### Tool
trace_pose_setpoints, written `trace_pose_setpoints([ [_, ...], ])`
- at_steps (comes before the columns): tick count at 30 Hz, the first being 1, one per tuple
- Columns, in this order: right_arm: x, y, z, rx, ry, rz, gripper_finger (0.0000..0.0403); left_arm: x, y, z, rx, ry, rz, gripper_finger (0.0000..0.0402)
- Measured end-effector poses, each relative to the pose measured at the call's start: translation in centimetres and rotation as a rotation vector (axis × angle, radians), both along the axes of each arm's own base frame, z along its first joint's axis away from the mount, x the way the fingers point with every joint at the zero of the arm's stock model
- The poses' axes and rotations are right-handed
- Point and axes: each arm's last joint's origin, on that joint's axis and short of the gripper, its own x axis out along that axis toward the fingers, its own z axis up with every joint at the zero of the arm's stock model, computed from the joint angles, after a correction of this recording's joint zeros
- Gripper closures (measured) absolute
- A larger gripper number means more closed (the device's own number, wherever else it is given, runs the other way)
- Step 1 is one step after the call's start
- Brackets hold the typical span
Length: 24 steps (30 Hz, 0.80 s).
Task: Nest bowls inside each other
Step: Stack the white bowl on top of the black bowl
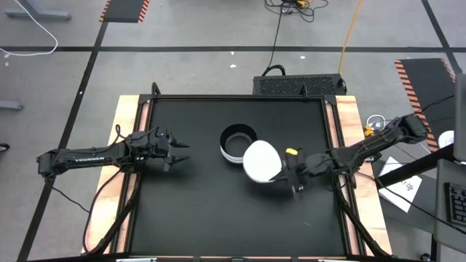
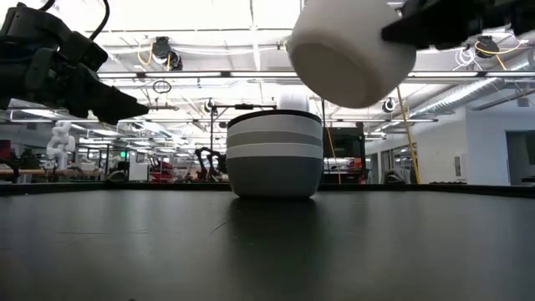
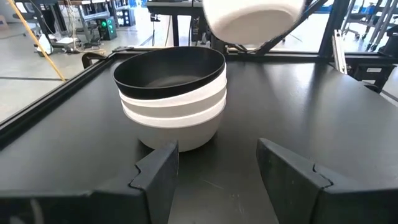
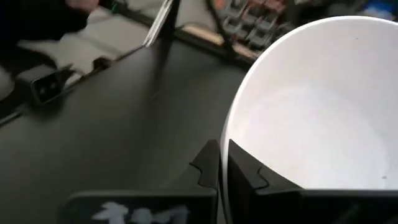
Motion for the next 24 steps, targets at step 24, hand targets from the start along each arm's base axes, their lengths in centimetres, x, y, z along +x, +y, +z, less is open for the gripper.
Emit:
trace_pose_setpoints([
  [24,-3.3,-6.2,-2.0,0.065,-0.24,-0.287,0.0403,0.0,0.0,0.0,0.007,0.004,0.0,0.0183],
])
